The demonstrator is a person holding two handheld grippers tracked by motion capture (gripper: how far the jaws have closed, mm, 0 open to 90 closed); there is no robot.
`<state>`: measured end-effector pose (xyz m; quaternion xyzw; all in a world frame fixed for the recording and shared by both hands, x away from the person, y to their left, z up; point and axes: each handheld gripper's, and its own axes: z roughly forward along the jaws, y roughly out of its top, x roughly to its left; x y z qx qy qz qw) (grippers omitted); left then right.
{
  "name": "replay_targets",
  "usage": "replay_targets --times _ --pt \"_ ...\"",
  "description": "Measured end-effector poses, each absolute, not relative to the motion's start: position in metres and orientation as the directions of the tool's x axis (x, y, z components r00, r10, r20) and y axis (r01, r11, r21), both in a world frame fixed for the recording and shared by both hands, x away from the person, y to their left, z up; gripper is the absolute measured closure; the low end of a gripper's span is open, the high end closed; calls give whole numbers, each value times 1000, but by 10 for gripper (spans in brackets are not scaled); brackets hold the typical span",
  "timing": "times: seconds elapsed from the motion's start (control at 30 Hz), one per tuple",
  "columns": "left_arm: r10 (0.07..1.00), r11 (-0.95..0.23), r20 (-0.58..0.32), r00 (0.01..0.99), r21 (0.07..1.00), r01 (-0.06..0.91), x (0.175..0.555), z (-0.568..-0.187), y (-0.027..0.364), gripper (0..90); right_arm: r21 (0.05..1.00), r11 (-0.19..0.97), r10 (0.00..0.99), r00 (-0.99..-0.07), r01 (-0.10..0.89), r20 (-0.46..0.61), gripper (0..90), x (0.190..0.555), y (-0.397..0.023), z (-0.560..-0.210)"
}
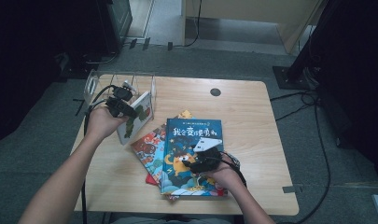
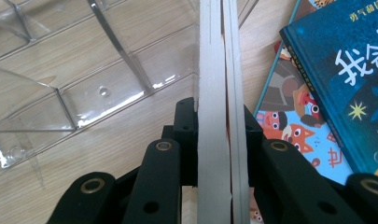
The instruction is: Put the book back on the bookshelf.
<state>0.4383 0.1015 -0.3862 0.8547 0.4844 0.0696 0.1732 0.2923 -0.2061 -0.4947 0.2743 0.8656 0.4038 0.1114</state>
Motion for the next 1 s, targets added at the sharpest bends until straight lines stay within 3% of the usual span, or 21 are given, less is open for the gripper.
replay_targets --times 1.0 --pt "880 -431 -61 471 316 845 459 -387 93 771 760 522 566 -824 386 30 294 292 -206 -495"
